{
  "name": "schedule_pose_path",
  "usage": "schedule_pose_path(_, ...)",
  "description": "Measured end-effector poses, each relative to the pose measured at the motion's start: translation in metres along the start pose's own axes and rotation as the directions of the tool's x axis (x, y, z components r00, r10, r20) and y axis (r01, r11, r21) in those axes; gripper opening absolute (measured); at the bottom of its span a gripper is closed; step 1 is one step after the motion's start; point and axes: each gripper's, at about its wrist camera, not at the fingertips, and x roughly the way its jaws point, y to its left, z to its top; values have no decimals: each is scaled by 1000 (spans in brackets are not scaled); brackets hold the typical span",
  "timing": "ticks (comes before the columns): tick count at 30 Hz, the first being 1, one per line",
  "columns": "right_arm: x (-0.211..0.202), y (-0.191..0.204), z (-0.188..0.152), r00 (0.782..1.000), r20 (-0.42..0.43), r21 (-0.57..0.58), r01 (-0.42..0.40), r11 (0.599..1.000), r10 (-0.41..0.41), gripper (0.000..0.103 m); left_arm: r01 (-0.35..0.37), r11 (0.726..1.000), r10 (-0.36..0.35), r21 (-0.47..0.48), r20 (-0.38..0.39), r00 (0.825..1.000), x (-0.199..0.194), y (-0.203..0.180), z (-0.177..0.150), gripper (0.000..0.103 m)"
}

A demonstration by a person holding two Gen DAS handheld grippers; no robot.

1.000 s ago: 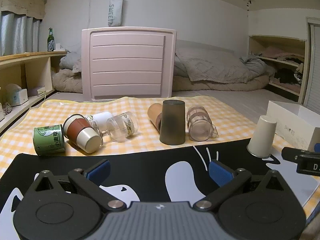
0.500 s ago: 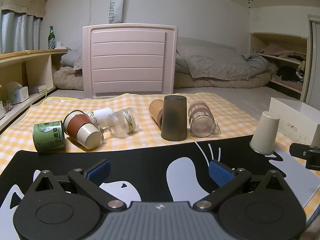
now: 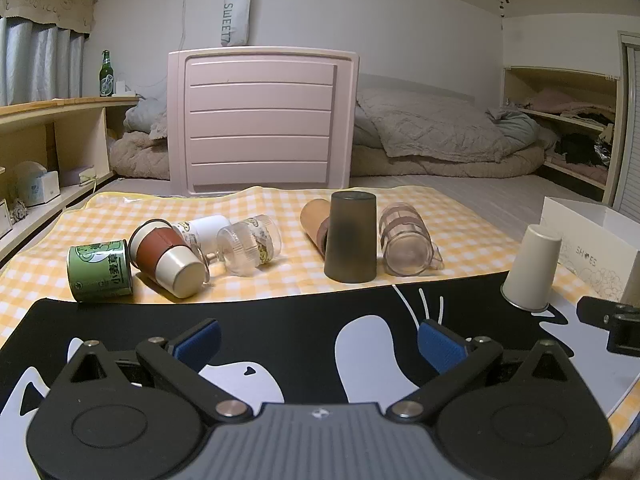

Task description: Flip cup upright

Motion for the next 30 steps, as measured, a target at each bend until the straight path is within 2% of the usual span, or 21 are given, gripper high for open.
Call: schedule_pose_path(30,2,2,-3,1000,1,-10,-15,1000,15,103,2,1000,-2,1,3,1000,-2,-3,0,103)
